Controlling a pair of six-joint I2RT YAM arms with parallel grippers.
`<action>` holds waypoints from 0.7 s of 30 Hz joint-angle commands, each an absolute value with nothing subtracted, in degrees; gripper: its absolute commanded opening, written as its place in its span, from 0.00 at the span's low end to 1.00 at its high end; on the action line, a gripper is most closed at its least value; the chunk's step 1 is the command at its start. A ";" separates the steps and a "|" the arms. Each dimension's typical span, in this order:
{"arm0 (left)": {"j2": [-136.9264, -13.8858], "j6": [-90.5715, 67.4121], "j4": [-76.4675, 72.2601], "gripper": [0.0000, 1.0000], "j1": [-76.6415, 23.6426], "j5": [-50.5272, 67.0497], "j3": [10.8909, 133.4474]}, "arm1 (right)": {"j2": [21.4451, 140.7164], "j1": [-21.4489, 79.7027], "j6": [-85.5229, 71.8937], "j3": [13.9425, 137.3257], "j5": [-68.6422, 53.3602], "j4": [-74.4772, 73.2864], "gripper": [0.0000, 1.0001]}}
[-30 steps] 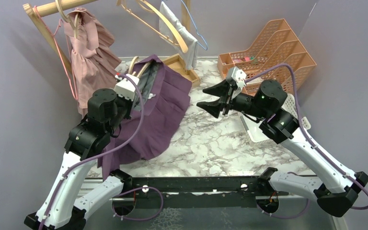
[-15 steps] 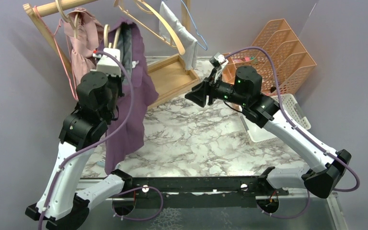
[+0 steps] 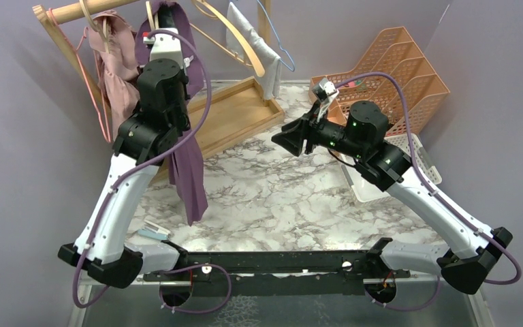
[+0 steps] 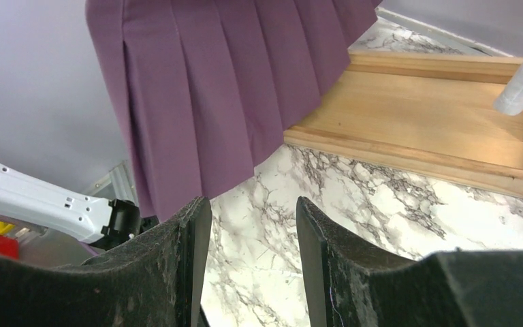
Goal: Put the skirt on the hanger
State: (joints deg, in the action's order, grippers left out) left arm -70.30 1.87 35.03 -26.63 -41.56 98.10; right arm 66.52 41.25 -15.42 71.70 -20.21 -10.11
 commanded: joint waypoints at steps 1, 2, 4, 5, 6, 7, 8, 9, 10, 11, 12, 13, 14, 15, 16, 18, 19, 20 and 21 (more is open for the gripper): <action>-74.20 -0.47 26.07 0.00 -26.46 -48.94 105.79 | 64.85 41.40 -15.37 71.31 -18.11 -11.58 0.53; -75.47 -0.87 26.10 0.00 -26.50 -49.83 107.00 | 64.79 41.35 -15.29 71.38 -18.11 -11.76 0.53; -77.76 -1.22 25.39 0.00 -26.46 -51.74 108.89 | 64.78 41.40 -15.13 71.79 -18.17 -12.26 0.53; -78.63 -1.19 24.65 0.00 -26.46 -51.96 109.50 | 64.85 41.40 -15.06 71.98 -18.21 -12.49 0.53; -79.48 -1.17 24.13 0.00 -26.46 -52.37 110.14 | 64.86 41.40 -14.96 72.18 -18.15 -12.70 0.53; -80.46 -1.27 23.82 0.00 -26.46 -52.80 110.99 | 64.86 41.40 -14.86 72.38 -17.99 -12.93 0.53; -81.30 -1.22 23.67 0.00 -26.48 -53.11 111.78 | 64.94 41.40 -14.70 72.56 -17.89 -13.28 0.53; -82.24 -1.02 23.51 0.00 -26.46 -53.68 112.47 | 64.94 41.40 -14.59 72.77 -17.73 -13.51 0.52; -83.20 -0.80 23.23 0.00 -26.46 -54.46 113.22 | 64.95 41.40 -14.49 72.93 -17.62 -13.68 0.52; -84.14 -0.57 23.05 0.00 -26.46 -55.25 114.01 | 64.95 41.40 -14.46 73.03 -17.46 -13.78 0.52; -85.06 -0.27 22.91 0.00 -26.46 -56.03 114.78 | 64.87 41.40 -14.43 73.09 -17.29 -13.86 0.52; -85.87 -0.07 22.74 0.00 -26.39 -56.67 115.84 | 64.86 41.40 -14.46 73.22 -17.19 -13.95 0.52; -86.74 -0.01 22.64 0.00 -26.37 -57.40 116.71 | 64.89 41.40 -14.41 73.27 -17.11 -14.09 0.52; -87.50 0.12 22.41 0.00 -26.35 -57.72 117.32 | 64.87 41.40 -14.40 73.36 -16.97 -14.21 0.52; -88.14 0.12 22.21 0.00 -26.01 -57.72 117.94 | 64.86 41.40 -14.36 73.50 -16.84 -14.43 0.52; -89.37 0.09 22.05 0.00 -25.44 -57.03 119.07 | 64.80 41.40 -14.41 73.57 -16.68 -14.65 0.52; -89.83 0.02 22.08 0.00 -25.12 -56.48 119.43 | 64.78 41.40 -14.39 73.59 -16.50 -14.67 0.52; -90.32 -0.06 22.07 0.00 -24.66 -55.96 119.71 | 64.70 41.40 -14.46 73.62 -16.25 -14.68 0.52; -90.69 -0.15 22.14 0.00 -24.17 -55.18 119.90 | 64.62 41.40 -14.46 73.60 -16.12 -14.68 0.52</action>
State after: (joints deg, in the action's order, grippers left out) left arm -90.67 -0.21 29.30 -25.85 -53.71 115.94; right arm 65.84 41.25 -14.98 71.81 -18.15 -13.47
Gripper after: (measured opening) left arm 0.084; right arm 0.520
